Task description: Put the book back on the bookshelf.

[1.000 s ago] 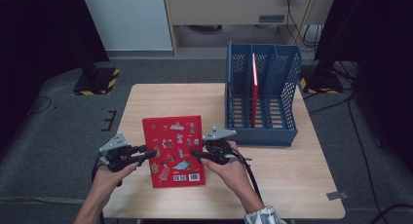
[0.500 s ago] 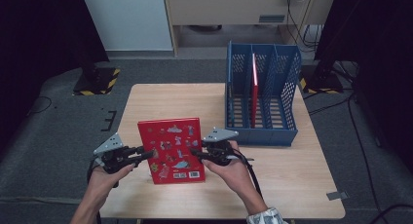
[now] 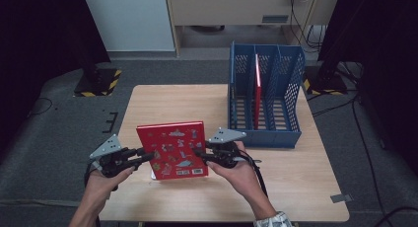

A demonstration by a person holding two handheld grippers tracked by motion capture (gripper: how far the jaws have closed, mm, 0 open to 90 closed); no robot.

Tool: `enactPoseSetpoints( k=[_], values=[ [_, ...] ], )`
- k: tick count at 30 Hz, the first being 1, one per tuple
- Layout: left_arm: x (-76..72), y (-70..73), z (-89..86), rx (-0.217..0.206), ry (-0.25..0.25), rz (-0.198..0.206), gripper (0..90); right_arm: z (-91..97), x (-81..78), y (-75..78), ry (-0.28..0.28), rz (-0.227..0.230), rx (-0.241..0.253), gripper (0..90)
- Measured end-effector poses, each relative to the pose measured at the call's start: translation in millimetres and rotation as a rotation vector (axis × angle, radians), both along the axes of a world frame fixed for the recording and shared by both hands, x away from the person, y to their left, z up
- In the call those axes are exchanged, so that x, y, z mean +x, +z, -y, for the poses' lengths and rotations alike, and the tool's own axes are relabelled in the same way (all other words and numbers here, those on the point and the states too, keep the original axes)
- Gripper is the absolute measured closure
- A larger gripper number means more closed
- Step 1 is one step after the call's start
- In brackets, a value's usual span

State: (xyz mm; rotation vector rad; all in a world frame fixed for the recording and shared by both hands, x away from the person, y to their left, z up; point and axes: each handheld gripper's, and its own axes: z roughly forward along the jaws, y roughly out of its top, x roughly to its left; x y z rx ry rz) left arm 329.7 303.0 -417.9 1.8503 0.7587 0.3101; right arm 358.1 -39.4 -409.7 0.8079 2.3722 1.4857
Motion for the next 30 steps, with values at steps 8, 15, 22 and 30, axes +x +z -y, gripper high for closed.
enactPoseSetpoints(
  k=[8,15,22,30],
  values=[
    [27.6,3.2,0.4,0.008,0.023,0.023,66.4,-3.3,14.6,3.3,-0.04,0.023,0.006,59.7],
    [53.6,-0.5,2.4,0.044,0.063,0.026,60.9,-11.0,30.7,-6.6,-0.08,0.045,0.007,60.5],
    [53.7,-10.3,-1.0,-0.004,0.091,0.021,56.0,-16.1,28.7,-8.9,-0.066,0.073,0.013,62.6],
    [55.7,-13.8,6.2,-0.035,0.107,0.023,43.5,-19.3,19.8,-4.9,-0.025,0.078,0.03,63.5]
  ],
)
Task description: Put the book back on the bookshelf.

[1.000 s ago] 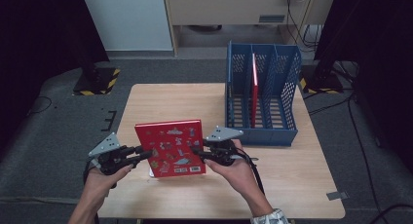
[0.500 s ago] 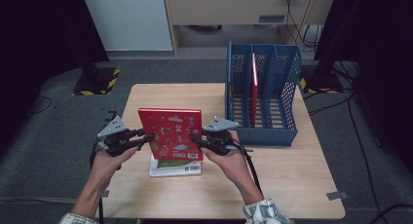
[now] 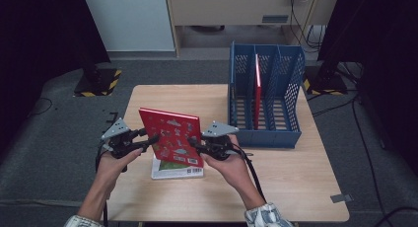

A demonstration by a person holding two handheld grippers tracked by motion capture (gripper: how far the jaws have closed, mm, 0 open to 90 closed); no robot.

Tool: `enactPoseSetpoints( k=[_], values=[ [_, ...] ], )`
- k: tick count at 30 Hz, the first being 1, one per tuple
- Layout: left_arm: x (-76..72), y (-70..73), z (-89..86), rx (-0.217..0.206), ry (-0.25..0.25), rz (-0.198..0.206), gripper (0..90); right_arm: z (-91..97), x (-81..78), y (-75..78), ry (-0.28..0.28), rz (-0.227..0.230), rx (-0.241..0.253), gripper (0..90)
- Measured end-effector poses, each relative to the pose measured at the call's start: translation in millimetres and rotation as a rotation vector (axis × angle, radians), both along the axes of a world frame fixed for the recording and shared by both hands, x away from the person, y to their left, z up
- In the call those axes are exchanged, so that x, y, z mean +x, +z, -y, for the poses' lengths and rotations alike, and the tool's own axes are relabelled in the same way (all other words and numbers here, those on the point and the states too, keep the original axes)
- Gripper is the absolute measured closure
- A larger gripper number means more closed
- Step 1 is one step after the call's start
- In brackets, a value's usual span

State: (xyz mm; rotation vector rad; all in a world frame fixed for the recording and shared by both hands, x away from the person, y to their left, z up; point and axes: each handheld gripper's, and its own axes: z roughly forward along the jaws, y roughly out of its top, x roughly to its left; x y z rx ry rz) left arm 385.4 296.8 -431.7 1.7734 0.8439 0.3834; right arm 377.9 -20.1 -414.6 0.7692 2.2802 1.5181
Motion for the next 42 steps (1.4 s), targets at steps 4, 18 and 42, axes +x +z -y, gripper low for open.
enactPoseSetpoints(
  k=[4,18,42],
  values=[
    [-1.0,-2.7,1.4,-0.001,0.005,0.003,39.9,-3.0,-2.6,2.2,0.01,0.006,0.006,61.8],
    [-8.5,-24.0,3.1,0.025,0.046,-0.018,33.5,-9.3,-2.3,5.1,0.038,0.008,0.016,59.5],
    [-13.1,-27.8,7.7,0.064,0.102,0.009,47.3,-17.3,-6.5,6.4,0.047,0.035,0.026,70.6]
  ],
)
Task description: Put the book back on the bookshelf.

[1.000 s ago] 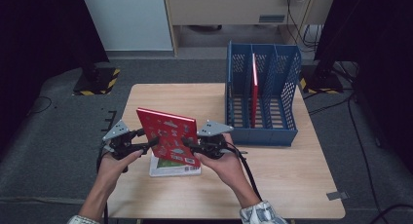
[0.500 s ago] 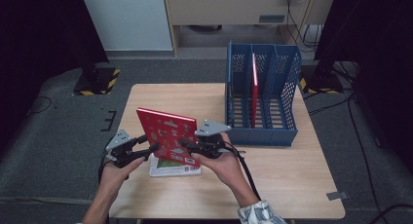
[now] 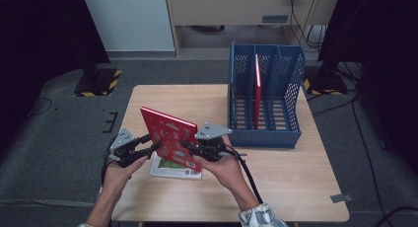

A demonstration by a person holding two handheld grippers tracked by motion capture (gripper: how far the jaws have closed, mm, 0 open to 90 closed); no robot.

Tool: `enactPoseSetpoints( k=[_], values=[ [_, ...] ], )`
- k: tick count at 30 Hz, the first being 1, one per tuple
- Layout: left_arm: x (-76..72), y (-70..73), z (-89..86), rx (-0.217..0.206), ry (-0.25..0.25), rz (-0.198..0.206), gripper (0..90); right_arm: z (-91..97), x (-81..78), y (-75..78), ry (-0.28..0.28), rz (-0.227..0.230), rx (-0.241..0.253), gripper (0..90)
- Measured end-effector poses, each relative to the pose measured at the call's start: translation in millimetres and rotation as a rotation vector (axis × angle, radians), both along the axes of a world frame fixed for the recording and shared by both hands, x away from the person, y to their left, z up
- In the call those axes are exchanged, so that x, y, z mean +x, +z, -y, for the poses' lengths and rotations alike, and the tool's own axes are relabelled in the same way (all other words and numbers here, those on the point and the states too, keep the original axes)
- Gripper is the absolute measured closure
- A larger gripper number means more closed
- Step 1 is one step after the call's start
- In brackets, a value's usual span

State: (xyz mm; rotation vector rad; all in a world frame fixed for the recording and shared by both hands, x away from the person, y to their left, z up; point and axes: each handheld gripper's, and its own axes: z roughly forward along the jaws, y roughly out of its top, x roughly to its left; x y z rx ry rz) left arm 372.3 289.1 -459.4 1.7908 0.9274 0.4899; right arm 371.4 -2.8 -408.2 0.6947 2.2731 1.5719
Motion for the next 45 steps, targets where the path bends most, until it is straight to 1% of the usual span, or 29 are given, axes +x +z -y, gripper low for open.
enactPoseSetpoints(
  k=[1,3,5,7,9,12,14,18,21,25,27,30,33,45],
  values=[
    [0.5,0.5,-0.1,0.002,0.0,0.001,47.9,-0.3,-0.1,0.1,0.001,0.002,0.003,73.0],
    [1.2,1.4,-0.1,0.005,0.003,0.006,51.4,-0.9,-0.2,0.4,0.006,0.001,0.005,75.1],
    [2.9,2.0,0.4,0.007,0.002,0.005,51.6,-1.4,-0.1,0.8,0.012,0.002,0.005,76.2],
    [4.8,1.8,0.9,0.005,0.001,0.003,51.4,-0.8,0.5,1.0,0.02,-0.009,0.013,77.8],
    [6.3,1.7,1.3,-0.002,0.003,-0.002,51.2,-1.0,0.0,0.9,0.023,-0.006,0.013,78.6],
    [5.3,1.0,1.4,-0.018,0.01,-0.013,47.7,-1.7,-1.4,0.8,0.022,-0.001,0.013,78.8],
    [3.3,-1.0,1.7,-0.014,0.014,-0.021,43.5,-1.8,-2.2,0.4,0.025,0.001,0.017,78.8],
    [-5.5,-10.1,2.4,-0.001,0.016,-0.04,37.3,-2.8,-4.2,0.2,0.024,0.011,0.013,78.1],
    [-11.1,-16.2,3.8,0.002,0.012,-0.068,36.6,-3.1,-4.8,0.4,0.021,0.012,0.011,77.2],
    [-16.4,-16.9,8.1,0.031,-0.008,-0.065,36.4,-2.5,-4.7,2.1,0.014,0.02,0.03,73.3],
    [-17.2,-18.1,10.0,0.044,-0.009,-0.063,36.0,-2.3,-4.1,2.5,0.009,0.018,0.038,73.0],
    [-17.0,-21.4,9.3,0.032,-0.003,-0.078,35.2,-2.1,-3.6,2.2,0.008,0.017,0.032,71.2],
    [-16.5,-24.6,8.3,0.015,-0.005,-0.093,35.2,-2.1,-3.6,2.9,0.016,0.021,0.036,72.4],
    [-17.8,-27.4,15.5,0.032,-0.019,-0.1,35.2,-8.7,-3.0,11.2,0.021,0.03,0.053,66.7]
  ],
)
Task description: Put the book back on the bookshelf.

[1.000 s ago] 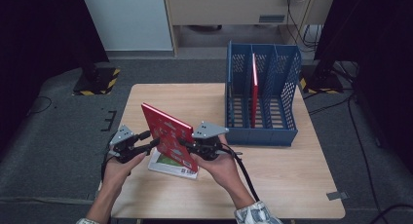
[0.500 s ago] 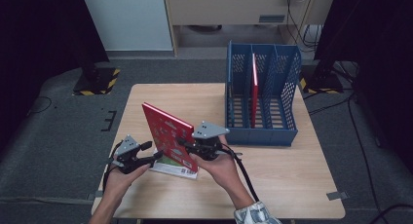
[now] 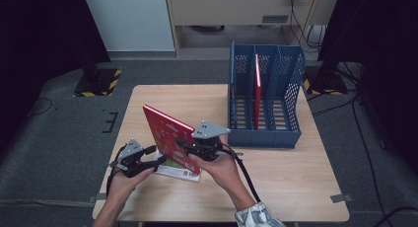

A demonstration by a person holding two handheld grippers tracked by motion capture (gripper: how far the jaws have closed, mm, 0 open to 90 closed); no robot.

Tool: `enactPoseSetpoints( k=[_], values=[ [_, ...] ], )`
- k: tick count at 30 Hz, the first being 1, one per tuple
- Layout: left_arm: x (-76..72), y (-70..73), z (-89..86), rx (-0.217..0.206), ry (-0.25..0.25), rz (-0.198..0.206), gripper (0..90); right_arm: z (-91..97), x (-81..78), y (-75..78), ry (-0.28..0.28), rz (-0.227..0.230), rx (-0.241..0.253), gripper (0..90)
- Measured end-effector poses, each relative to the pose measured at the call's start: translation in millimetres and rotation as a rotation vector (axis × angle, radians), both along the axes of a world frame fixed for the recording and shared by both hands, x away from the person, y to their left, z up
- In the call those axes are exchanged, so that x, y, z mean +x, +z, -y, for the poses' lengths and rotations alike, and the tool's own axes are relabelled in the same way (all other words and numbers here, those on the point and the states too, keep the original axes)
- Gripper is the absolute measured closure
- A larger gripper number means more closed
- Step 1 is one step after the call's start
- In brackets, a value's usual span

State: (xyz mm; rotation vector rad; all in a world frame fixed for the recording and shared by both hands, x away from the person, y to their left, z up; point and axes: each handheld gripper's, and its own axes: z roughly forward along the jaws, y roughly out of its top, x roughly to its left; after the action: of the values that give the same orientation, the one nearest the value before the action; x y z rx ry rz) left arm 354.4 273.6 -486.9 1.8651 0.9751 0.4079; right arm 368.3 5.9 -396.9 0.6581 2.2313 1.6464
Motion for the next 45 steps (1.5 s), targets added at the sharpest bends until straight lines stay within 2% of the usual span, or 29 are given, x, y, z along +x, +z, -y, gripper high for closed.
enactPoseSetpoints(
  k=[12,25,33,36,45],
  values=[
    [-0.2,-0.7,3.9,0.0,-0.003,-0.001,35.7,-11.2,4.8,4.5,0.003,0.001,0.014,66.9],
    [-0.1,-0.4,2.7,-0.002,-0.001,0.001,35.9,-15.6,9.5,4.0,-0.021,-0.008,0.042,69.8],
    [-0.3,0.2,0.8,-0.005,0.006,0.002,36.0,-16.1,11.9,4.1,-0.043,-0.012,0.063,78.5],
    [-0.3,0.3,-0.4,-0.006,0.011,0.001,36.0,-14.5,13.2,4.1,-0.056,-0.031,0.078,79.3],
    [2.5,-2.9,3.3,0.008,0.009,-0.009,33.9,-5.7,13.9,7.9,-0.103,0.006,0.067,79.6]
  ],
)
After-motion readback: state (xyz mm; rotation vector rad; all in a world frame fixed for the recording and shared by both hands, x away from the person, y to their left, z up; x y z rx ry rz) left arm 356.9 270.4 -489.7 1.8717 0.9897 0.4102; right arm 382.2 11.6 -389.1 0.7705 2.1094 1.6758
